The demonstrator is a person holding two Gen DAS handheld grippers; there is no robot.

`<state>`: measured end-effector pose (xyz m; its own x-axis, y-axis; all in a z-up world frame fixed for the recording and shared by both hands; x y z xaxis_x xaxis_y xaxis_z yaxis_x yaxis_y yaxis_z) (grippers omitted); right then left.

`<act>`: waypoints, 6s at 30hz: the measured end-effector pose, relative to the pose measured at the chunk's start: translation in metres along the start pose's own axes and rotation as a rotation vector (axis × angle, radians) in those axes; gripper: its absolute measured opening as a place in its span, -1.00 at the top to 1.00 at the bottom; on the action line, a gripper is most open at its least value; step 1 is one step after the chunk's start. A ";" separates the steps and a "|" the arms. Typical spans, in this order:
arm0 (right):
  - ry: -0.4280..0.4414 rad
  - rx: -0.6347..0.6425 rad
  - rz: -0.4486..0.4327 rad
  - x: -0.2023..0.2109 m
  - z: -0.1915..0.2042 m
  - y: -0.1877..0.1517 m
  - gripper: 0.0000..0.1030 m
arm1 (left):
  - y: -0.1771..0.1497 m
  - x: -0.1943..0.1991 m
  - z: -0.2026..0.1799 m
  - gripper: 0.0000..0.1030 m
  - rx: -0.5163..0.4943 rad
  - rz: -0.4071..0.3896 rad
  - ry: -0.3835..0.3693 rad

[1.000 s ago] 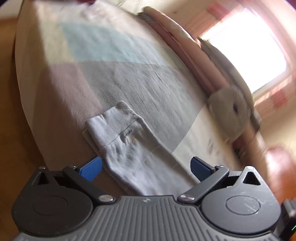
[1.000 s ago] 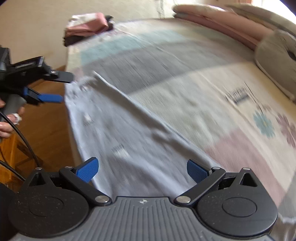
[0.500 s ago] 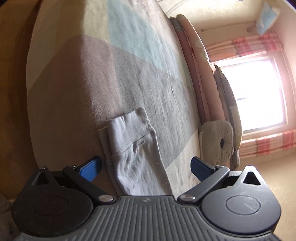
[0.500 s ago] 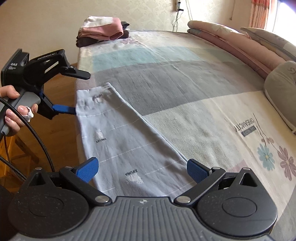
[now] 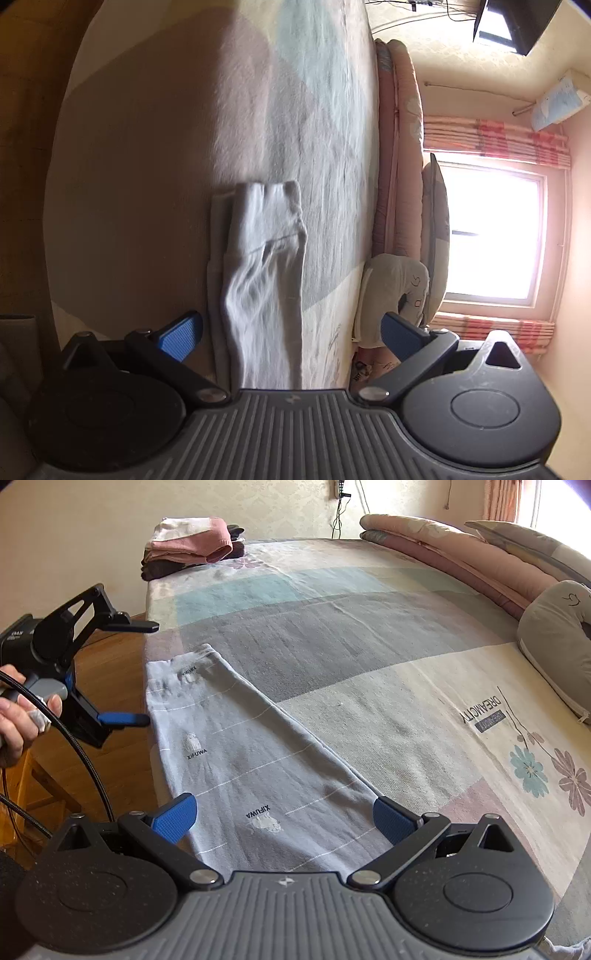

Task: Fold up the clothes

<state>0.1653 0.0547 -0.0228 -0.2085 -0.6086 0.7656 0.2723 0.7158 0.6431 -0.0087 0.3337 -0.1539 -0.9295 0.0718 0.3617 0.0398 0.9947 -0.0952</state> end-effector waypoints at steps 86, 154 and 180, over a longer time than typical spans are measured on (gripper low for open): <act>0.209 -0.059 0.046 -0.028 0.002 0.038 -0.43 | 0.022 -0.024 -0.037 0.34 -0.635 -0.023 0.089; 0.452 -1.239 -0.112 0.028 -0.098 -0.069 -1.00 | -0.102 -0.020 -0.155 0.74 -1.067 0.088 0.024; 0.237 -1.286 -0.283 0.101 -0.141 -0.143 -1.00 | -0.205 -0.104 -0.135 0.74 -1.235 0.431 0.136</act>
<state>0.2378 -0.1577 -0.0401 -0.2733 -0.8194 0.5038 0.9593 -0.1938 0.2052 0.1297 0.1318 -0.0470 -0.7168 0.3332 0.6125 0.6963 0.2972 0.6533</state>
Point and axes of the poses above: each gripper's, at about its wrist camera, not at the fingertips, and x roughly against the way its jaws point, z to its left, y to its top, the point moved 1 cm from there along -x, roughly the way its jaws point, and after that the axes turned 1 degree about y, right-handed, at the moved point
